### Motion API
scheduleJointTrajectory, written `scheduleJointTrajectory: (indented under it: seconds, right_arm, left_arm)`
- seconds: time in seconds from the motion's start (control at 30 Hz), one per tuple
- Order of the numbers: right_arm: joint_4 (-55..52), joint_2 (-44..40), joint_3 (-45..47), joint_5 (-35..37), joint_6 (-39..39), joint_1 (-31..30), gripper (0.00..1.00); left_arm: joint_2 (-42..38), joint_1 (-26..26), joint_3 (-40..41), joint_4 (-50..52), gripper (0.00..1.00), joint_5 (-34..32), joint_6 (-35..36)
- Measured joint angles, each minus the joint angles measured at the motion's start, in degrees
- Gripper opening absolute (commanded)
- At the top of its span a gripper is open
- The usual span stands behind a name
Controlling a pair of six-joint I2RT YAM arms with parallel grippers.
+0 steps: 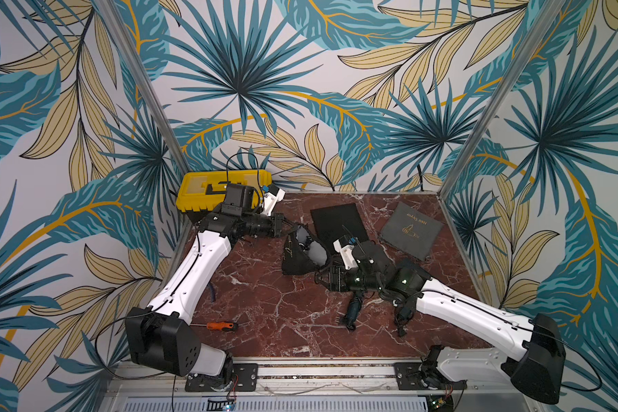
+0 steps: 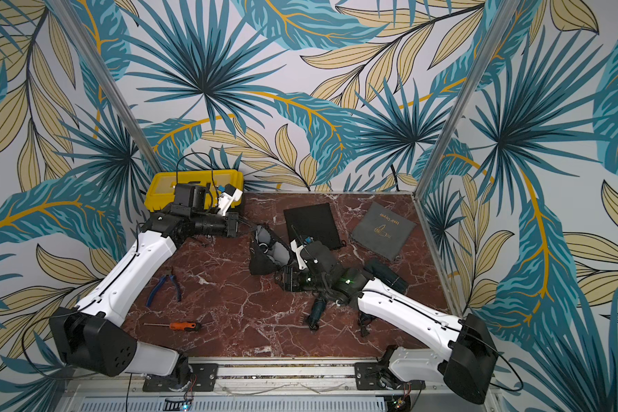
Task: Pack away hair dryers
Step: Pull the drawstrings on both sides of the drawstring bag.
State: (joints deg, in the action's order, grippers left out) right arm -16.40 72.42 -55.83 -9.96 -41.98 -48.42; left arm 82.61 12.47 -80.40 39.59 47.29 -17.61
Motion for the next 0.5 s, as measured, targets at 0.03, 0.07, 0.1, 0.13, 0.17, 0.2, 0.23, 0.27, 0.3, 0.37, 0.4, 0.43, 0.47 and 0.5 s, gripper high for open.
scheduleJointTrajectory:
  seconds: [0.03, 0.07, 0.1, 0.13, 0.17, 0.2, 0.23, 0.27, 0.3, 0.37, 0.4, 0.43, 0.47, 0.5]
  right_arm:
    - [0.2, 0.5, 0.0, 0.0, 0.0, 0.0, 0.58]
    - [0.5, 1.2, 0.0, 0.0, 0.0, 0.0, 0.58]
    - [0.9, 2.1, 0.0, 0.0, 0.0, 0.0, 0.58]
    - [1.4, 3.0, 0.0, -0.1, 0.0, 0.0, 0.58]
    - [2.1, 3.8, 0.0, -0.2, 0.0, 0.0, 0.58]
    - [2.9, 4.8, 0.0, -0.3, 0.0, 0.0, 0.58]
    - [3.6, 5.7, 0.0, -0.4, 0.0, 0.0, 0.58]
    - [4.2, 6.6, -0.1, -0.6, 0.0, 0.0, 0.58]
    - [4.9, 7.2, -0.1, -0.6, 0.0, 0.0, 0.57]
    - [5.5, 8.1, -0.5, -0.5, 0.1, 0.0, 0.53]
    - [5.8, 8.3, -0.7, -0.5, 0.1, 0.0, 0.48]
    - [6.0, 8.4, -1.0, -0.4, 0.3, 0.0, 0.4]
    - [6.1, 8.4, -1.2, -0.3, 0.7, 0.0, 0.33]
    - [6.0, 8.4, -1.4, -0.1, 0.8, 0.0, 0.27]
  left_arm:
    - [0.0, 0.0, 0.0, 0.0, 0.0, 0.1, 0.0]
    - [0.0, 0.0, 0.0, 0.0, 0.0, 0.2, 0.0]
    - [0.0, -0.1, 0.0, 0.0, 0.0, 0.3, -0.1]
    - [0.0, -0.1, 0.0, 0.0, 0.0, 0.4, -0.2]
    - [0.0, -0.1, 0.0, 0.0, 0.0, 0.5, -0.3]
    - [0.0, -0.1, 0.0, 0.0, 0.0, 0.5, -0.3]
    - [0.0, -0.2, 0.0, 0.0, 0.0, 0.5, -0.4]
    - [0.0, -0.2, 0.0, 0.0, 0.0, 0.6, -0.5]
    - [0.0, -0.2, 0.0, 0.0, 0.0, 0.6, -0.5]
    - [0.0, -0.2, 0.0, 0.0, 0.0, 0.7, -0.5]
    - [0.0, -0.2, 0.0, 0.0, 0.0, 0.7, -0.5]
    - [0.0, -0.2, 0.0, 0.0, 0.0, 0.7, -0.5]
    - [0.0, -0.2, 0.0, 0.0, 0.0, 0.7, -0.5]
    - [0.0, -0.2, 0.0, 0.0, 0.0, 0.7, -0.5]
